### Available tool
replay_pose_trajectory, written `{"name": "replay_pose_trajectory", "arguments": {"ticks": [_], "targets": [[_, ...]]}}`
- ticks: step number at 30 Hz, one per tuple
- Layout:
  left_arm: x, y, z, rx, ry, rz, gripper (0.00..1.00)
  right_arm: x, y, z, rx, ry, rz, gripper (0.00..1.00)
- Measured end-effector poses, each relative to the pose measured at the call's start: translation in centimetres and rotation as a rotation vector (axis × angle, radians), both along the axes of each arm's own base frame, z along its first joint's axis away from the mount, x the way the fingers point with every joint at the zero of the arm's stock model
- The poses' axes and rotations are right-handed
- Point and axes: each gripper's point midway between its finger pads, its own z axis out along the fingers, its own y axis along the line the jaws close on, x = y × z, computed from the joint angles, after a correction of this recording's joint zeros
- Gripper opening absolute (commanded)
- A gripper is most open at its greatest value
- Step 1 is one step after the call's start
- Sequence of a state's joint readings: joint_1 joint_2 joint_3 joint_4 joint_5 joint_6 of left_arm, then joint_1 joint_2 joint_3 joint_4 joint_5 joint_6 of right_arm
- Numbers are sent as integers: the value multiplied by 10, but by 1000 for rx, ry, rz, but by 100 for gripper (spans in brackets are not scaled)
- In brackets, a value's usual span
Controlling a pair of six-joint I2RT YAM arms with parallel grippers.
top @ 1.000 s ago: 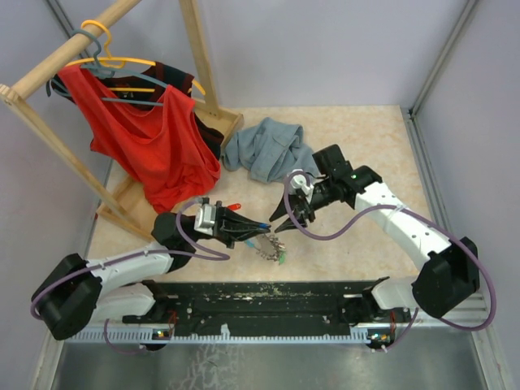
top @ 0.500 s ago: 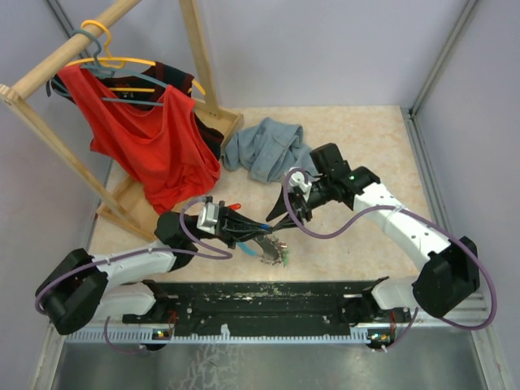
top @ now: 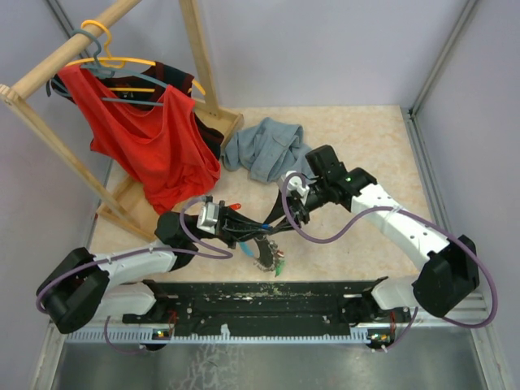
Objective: Remove the keys from the keyring
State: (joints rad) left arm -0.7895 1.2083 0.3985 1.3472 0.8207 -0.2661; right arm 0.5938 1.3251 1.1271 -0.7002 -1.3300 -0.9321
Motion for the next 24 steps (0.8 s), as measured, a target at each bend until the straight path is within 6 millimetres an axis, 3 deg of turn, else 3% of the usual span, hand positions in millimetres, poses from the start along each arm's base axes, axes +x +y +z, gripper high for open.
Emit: {"name": "replay_pose_trajectory", "arguments": {"ticks": [18, 24], "targets": [[-2, 3, 6, -15, -14, 4, 0, -1, 4, -6, -20, 1, 6, 30], [-1, 4, 9, -21, -21, 9, 0, -1, 5, -6, -20, 0, 4, 21]]}}
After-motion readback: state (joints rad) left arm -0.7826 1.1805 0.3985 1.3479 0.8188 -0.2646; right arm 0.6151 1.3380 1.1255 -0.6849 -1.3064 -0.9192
